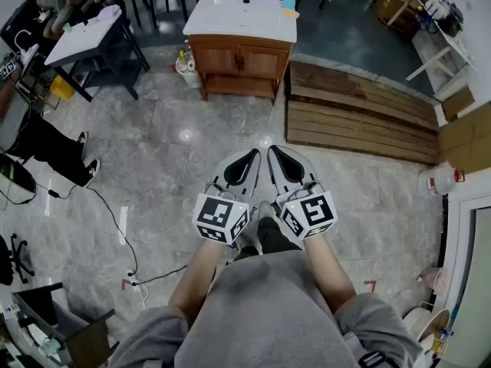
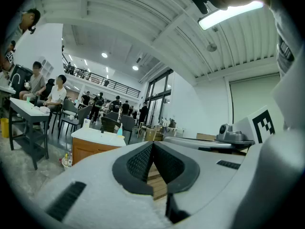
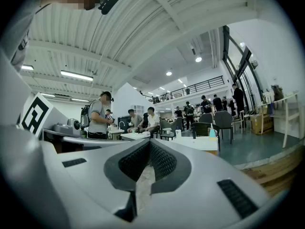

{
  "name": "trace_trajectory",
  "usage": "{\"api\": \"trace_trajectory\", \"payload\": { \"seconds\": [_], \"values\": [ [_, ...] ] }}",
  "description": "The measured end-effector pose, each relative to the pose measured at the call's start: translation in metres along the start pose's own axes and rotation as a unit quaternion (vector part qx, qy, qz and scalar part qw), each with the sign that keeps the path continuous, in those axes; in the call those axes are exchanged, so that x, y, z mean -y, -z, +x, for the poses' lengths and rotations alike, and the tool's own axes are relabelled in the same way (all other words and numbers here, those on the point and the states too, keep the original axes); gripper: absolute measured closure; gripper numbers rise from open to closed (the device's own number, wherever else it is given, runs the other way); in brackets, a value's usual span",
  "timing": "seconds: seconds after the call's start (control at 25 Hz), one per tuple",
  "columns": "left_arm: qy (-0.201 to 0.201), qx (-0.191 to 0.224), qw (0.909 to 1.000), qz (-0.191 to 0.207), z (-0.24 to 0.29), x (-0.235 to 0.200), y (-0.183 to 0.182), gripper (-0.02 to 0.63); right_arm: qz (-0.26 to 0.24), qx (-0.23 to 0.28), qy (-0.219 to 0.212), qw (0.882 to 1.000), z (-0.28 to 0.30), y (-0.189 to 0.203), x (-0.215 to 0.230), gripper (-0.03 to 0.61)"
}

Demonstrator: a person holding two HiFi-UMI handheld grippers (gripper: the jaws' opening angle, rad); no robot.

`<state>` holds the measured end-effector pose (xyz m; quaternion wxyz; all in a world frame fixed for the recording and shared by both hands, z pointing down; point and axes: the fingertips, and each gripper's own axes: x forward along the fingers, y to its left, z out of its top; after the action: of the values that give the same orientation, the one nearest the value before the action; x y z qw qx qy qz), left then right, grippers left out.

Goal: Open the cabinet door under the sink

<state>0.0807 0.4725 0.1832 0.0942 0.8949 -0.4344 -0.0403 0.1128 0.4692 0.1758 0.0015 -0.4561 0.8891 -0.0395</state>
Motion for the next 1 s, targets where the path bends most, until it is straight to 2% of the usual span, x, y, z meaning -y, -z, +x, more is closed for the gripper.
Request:
{"api": "trace_trajectory", "payload": {
  "seconds": [0.16, 0.4, 0.6, 1.0],
  "values": [
    [0.001, 0.001, 1.0, -0.002, 0.001, -0.005, -0.001, 0.606, -0.001, 0.001, 0.001, 1.0, 0.004, 0.0, 0.0, 0.571],
    [-0.003, -0.005, 0.9999, -0.009, 0.006, -0.013, 0.004, 0.606, 0.025, 0.008, -0.009, 1.0, 0.01, 0.004, 0.007, 0.569],
    [-0.015, -0.009, 0.9998, -0.014, 0.023, -0.025, 0.007, 0.606, 0.02, 0.003, -0.018, 1.0, 0.024, 0.006, 0.019, 0.569],
    [-0.025, -0.02, 0.9995, -0.003, 0.097, -0.033, 0.002, 0.606, 0.033, 0.011, -0.022, 0.999, 0.056, 0.002, 0.094, 0.569]
  ]
}}
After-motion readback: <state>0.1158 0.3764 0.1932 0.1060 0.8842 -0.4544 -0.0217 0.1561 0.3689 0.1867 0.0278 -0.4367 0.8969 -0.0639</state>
